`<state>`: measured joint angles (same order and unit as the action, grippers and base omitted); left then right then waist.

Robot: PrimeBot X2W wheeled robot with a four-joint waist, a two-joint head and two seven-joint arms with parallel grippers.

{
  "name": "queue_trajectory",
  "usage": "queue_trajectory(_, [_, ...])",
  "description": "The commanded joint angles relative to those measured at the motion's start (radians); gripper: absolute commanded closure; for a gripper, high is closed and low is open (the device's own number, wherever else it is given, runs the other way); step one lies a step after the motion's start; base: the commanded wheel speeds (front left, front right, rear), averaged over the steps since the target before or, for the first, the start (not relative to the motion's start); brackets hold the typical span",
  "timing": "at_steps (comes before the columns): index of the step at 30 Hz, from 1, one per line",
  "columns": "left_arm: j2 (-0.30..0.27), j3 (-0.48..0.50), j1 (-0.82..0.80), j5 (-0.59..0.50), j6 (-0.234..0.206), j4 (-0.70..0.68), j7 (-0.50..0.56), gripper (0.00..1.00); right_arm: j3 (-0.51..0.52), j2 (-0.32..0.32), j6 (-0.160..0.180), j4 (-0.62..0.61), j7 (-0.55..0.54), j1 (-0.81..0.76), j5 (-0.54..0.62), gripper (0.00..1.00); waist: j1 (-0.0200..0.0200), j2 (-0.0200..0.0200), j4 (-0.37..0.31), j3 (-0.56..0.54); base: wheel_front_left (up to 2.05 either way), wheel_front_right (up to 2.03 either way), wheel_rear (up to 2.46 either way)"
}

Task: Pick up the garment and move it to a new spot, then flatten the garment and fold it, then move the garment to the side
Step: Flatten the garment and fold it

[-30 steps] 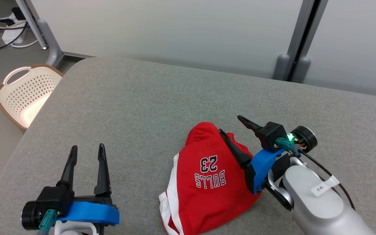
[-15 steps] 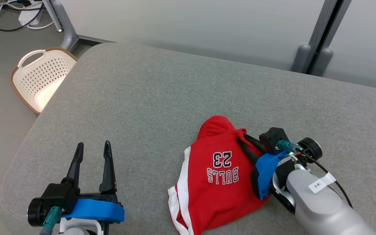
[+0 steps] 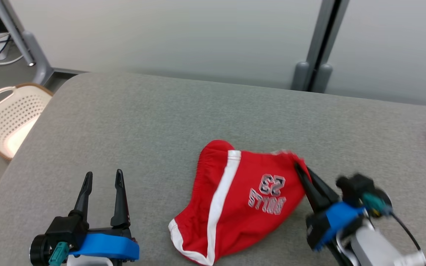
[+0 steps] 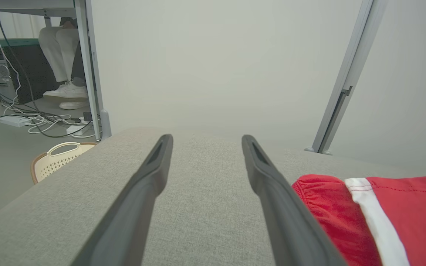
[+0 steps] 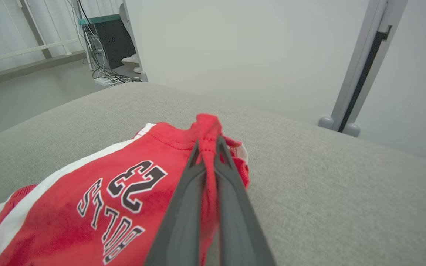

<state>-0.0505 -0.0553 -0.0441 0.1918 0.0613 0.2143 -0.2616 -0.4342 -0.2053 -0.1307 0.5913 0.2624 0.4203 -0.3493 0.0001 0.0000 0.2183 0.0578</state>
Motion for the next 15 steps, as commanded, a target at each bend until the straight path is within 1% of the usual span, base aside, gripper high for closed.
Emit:
queue_trajectory(1, [0.000,-0.002,0.010,-0.002,-0.003,-0.002,-0.005,0.00,0.051,-0.004,0.000,-0.067,0.003,-0.107,0.013,1.00,-0.0001,0.0000,-0.036,-0.016,0.00,0.00,0.00])
queue_trajectory(6, [0.000,0.001,0.019,-0.002,-0.006,-0.004,-0.005,0.00,0.170,0.014,0.000,-0.178,0.003,-0.325,0.039,1.00,-0.0001,0.0000,-0.078,-0.017,0.00,0.00,0.00])
queue_trajectory(11, [0.000,0.004,0.023,-0.006,-0.002,0.000,-0.005,0.00,0.267,0.066,0.000,-0.216,0.003,-0.444,0.053,1.00,-0.0001,0.0000,-0.107,-0.017,0.00,0.00,0.00])
queue_trajectory(12, [0.000,0.005,0.024,-0.007,-0.001,0.001,-0.005,0.00,0.286,0.076,0.000,-0.228,0.003,-0.459,0.062,0.20,-0.0001,0.0000,-0.112,-0.017,0.00,0.00,0.00])
queue_trajectory(13, [0.000,0.007,0.025,-0.008,0.000,0.001,-0.005,0.00,0.301,0.087,0.000,-0.236,0.003,-0.473,0.065,0.00,-0.0001,0.0000,-0.118,-0.017,0.00,0.00,0.00])
queue_trajectory(15, [0.000,0.006,0.025,-0.011,0.003,0.003,-0.005,0.00,0.328,0.103,0.000,-0.264,0.003,-0.485,0.077,0.00,-0.0001,0.0000,-0.127,-0.018,0.00,0.00,0.00])
